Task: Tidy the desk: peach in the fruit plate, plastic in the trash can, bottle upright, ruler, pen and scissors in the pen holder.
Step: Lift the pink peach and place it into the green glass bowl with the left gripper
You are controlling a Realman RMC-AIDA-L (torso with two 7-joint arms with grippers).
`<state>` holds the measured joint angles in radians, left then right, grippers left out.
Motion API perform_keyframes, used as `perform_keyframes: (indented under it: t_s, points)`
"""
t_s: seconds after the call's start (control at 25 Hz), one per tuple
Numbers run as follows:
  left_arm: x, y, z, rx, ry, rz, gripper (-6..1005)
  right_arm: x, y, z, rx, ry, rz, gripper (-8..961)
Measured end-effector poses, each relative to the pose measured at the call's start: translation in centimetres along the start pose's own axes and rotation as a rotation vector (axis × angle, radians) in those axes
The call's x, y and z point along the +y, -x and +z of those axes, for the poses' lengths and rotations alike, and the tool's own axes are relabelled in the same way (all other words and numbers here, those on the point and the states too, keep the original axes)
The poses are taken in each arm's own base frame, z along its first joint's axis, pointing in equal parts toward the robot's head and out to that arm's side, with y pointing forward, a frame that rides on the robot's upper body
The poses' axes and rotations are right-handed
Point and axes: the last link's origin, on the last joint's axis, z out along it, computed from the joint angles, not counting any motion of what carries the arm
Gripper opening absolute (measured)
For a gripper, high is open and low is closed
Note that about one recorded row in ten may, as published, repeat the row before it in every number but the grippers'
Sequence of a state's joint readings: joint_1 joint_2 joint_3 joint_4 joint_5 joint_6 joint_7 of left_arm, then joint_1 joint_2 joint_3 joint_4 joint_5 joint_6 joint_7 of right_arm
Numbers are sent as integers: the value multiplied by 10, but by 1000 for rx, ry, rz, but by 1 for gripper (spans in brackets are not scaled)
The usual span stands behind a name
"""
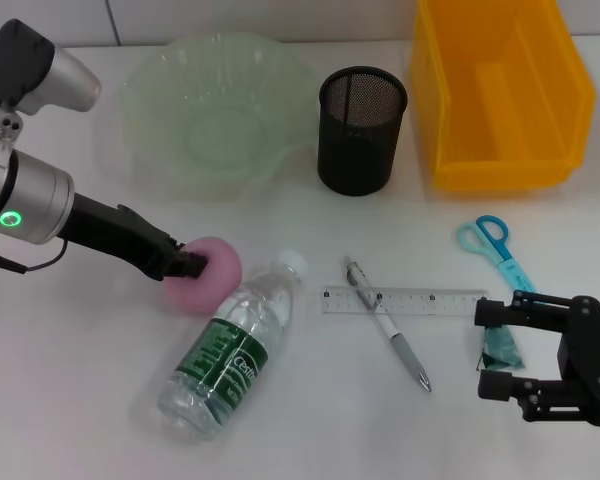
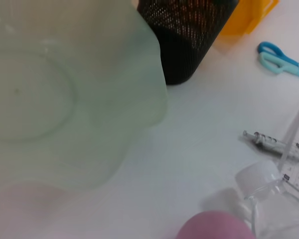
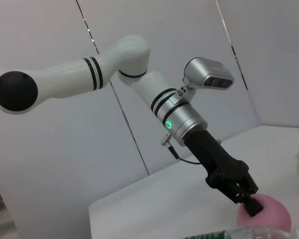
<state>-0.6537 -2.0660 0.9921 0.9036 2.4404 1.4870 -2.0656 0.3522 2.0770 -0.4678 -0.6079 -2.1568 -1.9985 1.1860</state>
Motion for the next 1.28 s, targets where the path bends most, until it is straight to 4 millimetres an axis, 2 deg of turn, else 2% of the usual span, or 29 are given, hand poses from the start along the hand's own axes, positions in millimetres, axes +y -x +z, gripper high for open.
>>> perform_keyframes:
  t_s: [0.16, 0.28, 0.36, 0.4, 0.44, 0.6, 0.68, 0.76, 0.88, 1.08, 1.28]
  points:
    - [2, -4, -8, 33, 17, 2, 157, 1, -1, 1, -4, 2, -6, 783]
    - [5, -14, -23, 102, 46, 23, 135, 2, -2, 1, -7, 3, -6, 784]
    - [7, -24, -36, 148, 48, 50, 120, 2, -3, 0, -7, 2, -5, 784]
    - [6, -37, -51, 194, 12, 89, 113, 2, -3, 0, -7, 1, -5, 783]
    - [6, -37, -51, 194, 12, 89, 99, 2, -3, 0, -7, 1, -5, 783]
    - [-2, -71, -71, 300, -115, 141, 61, 3, -4, 2, -14, 3, 4, 782]
    - [-10, -86, -70, 346, -177, 139, 51, 1, -6, 4, -15, -2, 9, 781]
    - [-19, -100, -59, 370, -228, 116, 42, 0, -7, 7, -19, -5, 12, 780]
    - [-31, -109, -37, 373, -265, 60, 110, 1, -10, 10, -30, 2, 6, 779]
    - [-47, -110, -17, 370, -345, 1, 213, 3, -11, 12, -35, 8, 13, 778]
    - [-49, -108, -16, 379, -357, -11, 307, 3, -11, 12, -38, 7, 12, 776]
